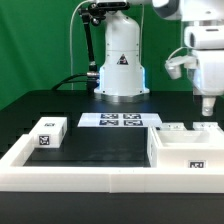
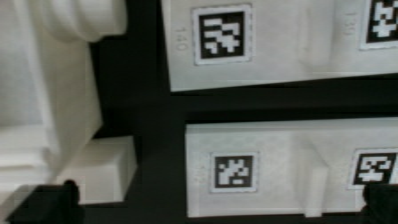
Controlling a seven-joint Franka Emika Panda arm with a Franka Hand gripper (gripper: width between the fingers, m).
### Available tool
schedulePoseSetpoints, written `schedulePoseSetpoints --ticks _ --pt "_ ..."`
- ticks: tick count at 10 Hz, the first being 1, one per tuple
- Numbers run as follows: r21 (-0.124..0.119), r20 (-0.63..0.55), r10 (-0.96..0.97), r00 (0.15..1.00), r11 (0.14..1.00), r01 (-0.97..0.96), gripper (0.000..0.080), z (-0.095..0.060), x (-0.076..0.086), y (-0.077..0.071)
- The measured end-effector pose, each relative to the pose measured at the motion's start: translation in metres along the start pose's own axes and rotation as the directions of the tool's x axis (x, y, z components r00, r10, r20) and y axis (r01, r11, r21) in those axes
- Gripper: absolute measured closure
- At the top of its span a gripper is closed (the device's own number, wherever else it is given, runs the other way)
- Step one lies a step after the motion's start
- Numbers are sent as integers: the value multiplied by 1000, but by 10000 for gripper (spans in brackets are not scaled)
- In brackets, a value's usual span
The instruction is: Assemble cabinet
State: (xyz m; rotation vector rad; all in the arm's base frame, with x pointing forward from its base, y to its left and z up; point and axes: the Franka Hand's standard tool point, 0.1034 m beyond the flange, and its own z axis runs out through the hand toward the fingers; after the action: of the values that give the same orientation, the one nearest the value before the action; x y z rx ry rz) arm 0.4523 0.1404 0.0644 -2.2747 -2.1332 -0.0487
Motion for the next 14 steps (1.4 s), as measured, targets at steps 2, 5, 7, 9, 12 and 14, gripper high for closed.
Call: schedulePoseSetpoints --ticks 2,5,7,9,12,14 --pt "-10 -10 63 998 998 -63 2 1 -1 0" --pt "-4 -18 55 998 998 -55 2 9 4 -8" --pt "14 -25 37 999 999 -37 2 18 13 -18" --pt "24 -35 40 999 999 -39 2 30 16 -23" --pt "41 -53 54 997 998 -51 2 49 25 -29" --pt "44 -53 58 997 997 -56 268 50 26 -30"
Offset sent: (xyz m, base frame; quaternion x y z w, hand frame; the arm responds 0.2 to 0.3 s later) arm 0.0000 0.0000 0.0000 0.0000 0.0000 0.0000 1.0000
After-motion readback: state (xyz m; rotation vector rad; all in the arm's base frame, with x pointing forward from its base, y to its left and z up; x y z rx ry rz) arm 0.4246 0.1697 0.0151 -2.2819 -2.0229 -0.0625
